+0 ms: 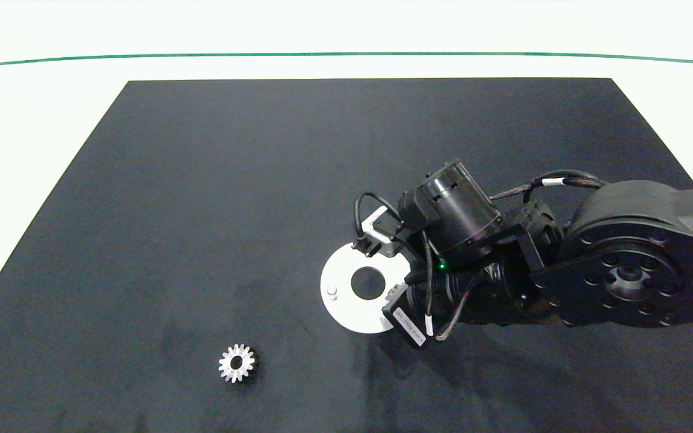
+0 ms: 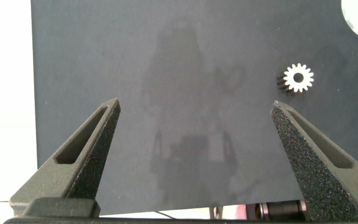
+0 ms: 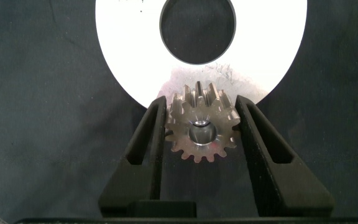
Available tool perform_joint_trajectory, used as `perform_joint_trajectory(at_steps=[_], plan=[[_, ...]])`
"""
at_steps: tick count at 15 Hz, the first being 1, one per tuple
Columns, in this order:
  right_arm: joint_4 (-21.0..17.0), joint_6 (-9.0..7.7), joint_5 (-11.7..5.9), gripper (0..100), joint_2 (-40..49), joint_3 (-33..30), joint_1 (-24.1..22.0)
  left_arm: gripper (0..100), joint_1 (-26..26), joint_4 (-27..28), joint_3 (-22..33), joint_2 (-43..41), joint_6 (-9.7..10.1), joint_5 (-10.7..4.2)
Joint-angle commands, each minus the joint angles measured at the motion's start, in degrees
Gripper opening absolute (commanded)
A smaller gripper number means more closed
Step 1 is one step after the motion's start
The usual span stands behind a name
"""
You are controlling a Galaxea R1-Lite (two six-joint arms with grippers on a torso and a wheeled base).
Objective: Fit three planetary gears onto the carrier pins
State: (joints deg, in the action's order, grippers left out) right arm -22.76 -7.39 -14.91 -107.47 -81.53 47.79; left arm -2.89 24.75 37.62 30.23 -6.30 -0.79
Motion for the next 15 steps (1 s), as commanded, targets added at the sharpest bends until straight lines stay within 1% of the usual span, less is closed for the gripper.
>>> perform_joint_trajectory(at_steps=[1,9,12,14,15], plan=[[-0.18,-0.08,-0.21,100,-0.11,0.14,-0.06,100,-0.01,0.13,0.00,0.09,-0.11,-0.09],[-0.27,-0.17,-0.12,100,-0.02,0.14,-0.33,100,-0.54,-0.75,0.17,0.53,-0.03,-0.09],[-0.88,-0.08,0.23,100,2.62,0.23,-0.24,100,-0.54,-0.66,0.08,0.79,-0.03,-0.09],[-3.61,0.09,0.41,100,5.34,0.32,-0.24,100,-0.54,-0.66,0.00,0.53,-0.03,-0.09],[-4.13,0.09,0.41,100,6.75,0.32,-0.24,100,-0.54,-0.66,0.00,0.53,-0.03,-0.09]])
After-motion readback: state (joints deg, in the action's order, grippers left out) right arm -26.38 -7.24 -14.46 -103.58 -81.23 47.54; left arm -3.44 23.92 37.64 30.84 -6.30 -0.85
